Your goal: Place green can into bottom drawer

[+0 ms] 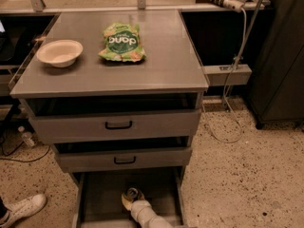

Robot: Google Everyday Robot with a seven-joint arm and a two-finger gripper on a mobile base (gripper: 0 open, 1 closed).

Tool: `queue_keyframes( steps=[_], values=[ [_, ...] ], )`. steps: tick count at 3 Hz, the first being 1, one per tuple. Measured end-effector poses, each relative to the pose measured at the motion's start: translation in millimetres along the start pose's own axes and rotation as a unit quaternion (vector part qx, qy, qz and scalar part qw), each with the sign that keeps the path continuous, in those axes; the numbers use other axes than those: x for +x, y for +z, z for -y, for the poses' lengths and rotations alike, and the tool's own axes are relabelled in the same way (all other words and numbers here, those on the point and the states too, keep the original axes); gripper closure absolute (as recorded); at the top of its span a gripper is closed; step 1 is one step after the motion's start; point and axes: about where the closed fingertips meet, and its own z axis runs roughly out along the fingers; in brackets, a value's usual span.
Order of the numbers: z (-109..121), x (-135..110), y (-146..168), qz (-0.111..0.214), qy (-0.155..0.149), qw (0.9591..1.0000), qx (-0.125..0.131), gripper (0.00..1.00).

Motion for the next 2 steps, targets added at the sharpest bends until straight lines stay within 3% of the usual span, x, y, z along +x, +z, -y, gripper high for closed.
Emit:
queue_keyframes(
  steps=[1, 2],
  values=[
    [-0.3, -0.2, 1.0, -0.001, -0.001, 1.0, -0.001, 1.0],
    [-0.3, -0.2, 1.0, -0.001, -0.001, 1.0, -0.001, 0.81]
  ],
)
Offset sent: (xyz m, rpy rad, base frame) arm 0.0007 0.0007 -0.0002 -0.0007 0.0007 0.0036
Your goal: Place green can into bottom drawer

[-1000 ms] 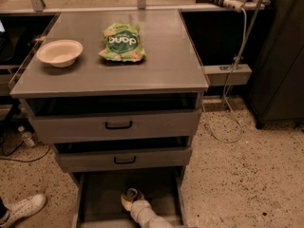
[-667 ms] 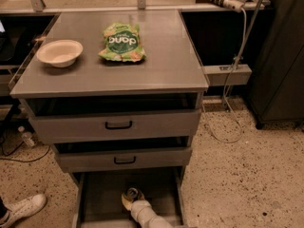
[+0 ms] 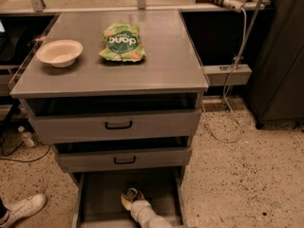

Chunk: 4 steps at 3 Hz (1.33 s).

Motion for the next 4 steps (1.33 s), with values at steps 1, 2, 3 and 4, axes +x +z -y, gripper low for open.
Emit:
queue_keyframes(
  steps=[1, 2, 3, 4],
  values=[
    [0.0, 0.0, 0.0, 0.0, 0.0, 1.0, 0.0, 0.58],
    [0.0, 0.0, 0.0, 0.0, 0.0, 1.0, 0.0, 0.34],
    [0.0, 0.0, 0.0, 0.0, 0.0, 1.0, 0.0, 0.11],
    [-0.1, 0.1, 0.0, 0.0, 0.0, 1.0, 0.0, 0.0]
  ],
)
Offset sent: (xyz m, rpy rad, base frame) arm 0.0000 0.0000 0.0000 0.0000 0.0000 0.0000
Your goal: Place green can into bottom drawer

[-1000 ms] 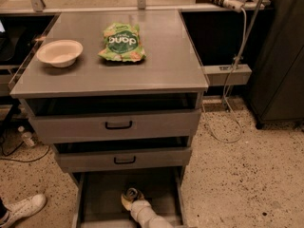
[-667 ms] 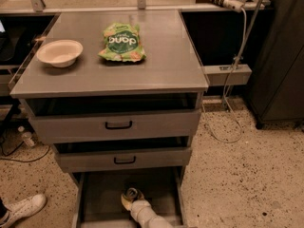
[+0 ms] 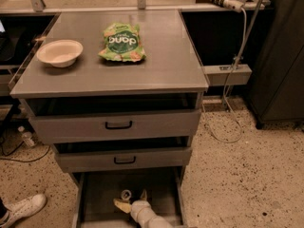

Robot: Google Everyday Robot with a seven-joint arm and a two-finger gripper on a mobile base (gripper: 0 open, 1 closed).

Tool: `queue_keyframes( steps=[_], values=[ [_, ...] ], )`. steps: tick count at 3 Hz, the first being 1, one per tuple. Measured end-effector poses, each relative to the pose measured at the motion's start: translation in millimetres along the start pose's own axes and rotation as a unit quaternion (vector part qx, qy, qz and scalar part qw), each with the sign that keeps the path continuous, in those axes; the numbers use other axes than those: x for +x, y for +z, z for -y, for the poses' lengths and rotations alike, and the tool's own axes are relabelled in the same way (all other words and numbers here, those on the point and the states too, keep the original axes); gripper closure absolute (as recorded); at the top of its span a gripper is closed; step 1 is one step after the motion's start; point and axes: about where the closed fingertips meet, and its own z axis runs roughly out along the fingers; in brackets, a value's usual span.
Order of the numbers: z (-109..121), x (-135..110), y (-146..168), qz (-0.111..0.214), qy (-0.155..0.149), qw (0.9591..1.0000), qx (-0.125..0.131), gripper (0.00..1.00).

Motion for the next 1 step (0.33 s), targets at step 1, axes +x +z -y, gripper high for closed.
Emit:
queue_keyframes(
  steps=[1],
  values=[
    [0.0, 0.0, 0.0, 0.0, 0.0, 1.0, 0.0, 0.0]
  ],
)
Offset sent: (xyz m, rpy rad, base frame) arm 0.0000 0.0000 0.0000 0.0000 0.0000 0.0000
